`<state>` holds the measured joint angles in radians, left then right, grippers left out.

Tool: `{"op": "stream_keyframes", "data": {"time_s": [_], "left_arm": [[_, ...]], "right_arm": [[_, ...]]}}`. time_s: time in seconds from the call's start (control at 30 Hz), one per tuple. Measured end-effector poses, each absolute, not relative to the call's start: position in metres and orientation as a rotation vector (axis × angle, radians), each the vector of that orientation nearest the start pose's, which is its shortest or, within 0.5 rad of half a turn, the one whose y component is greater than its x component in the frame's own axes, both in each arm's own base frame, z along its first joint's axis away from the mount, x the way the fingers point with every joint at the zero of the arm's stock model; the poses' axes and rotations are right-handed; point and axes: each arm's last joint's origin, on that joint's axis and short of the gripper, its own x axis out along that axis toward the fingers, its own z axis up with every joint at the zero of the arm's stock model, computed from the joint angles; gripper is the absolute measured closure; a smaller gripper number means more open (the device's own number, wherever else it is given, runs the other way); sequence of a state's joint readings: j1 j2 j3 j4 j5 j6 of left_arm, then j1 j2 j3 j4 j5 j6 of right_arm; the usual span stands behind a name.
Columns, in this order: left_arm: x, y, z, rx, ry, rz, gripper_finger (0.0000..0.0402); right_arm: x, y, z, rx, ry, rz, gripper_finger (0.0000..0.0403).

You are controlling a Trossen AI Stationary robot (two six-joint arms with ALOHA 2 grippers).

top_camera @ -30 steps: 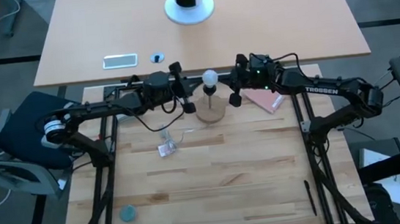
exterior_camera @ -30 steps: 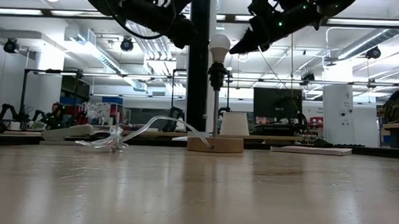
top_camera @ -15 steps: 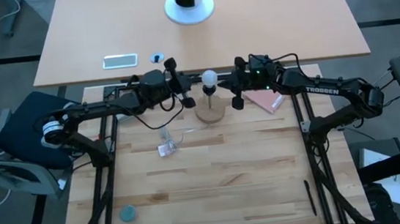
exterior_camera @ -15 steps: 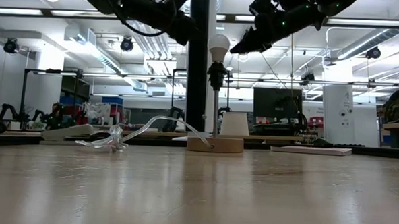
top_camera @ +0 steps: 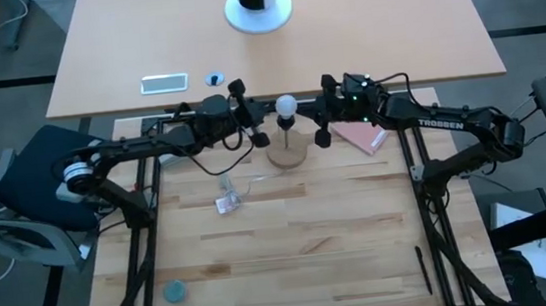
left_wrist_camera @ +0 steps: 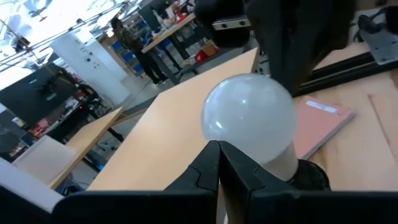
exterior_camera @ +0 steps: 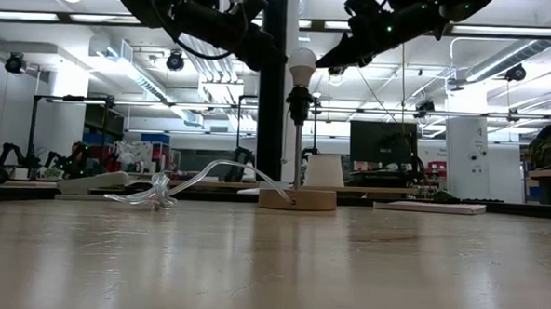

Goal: Screw lightbulb
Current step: Remove the lightbulb from the desk lamp

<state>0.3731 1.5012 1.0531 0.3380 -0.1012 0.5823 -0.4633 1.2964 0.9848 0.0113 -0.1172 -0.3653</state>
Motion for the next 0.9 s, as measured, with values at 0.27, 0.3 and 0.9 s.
{"op": "stream_keyframes", "data": {"time_s": [0.27,0.3,0.9], "left_arm": [[0.312,0.121,0.309,0.542,0.285,0.383,0.0401],[0.311,0.121,0.311,0.545,0.281,0.397,0.0401],[0.316,0.128,0.304,0.549,0.276,0.433,0.0401]], "right_arm": [[0.262,-0.129,0.311,-0.282,0.358,-0.329,0.0403],[0.262,-0.129,0.311,-0.282,0.359,-0.328,0.0403],[0.264,-0.124,0.316,-0.3,0.302,-0.231,0.0403]]}}
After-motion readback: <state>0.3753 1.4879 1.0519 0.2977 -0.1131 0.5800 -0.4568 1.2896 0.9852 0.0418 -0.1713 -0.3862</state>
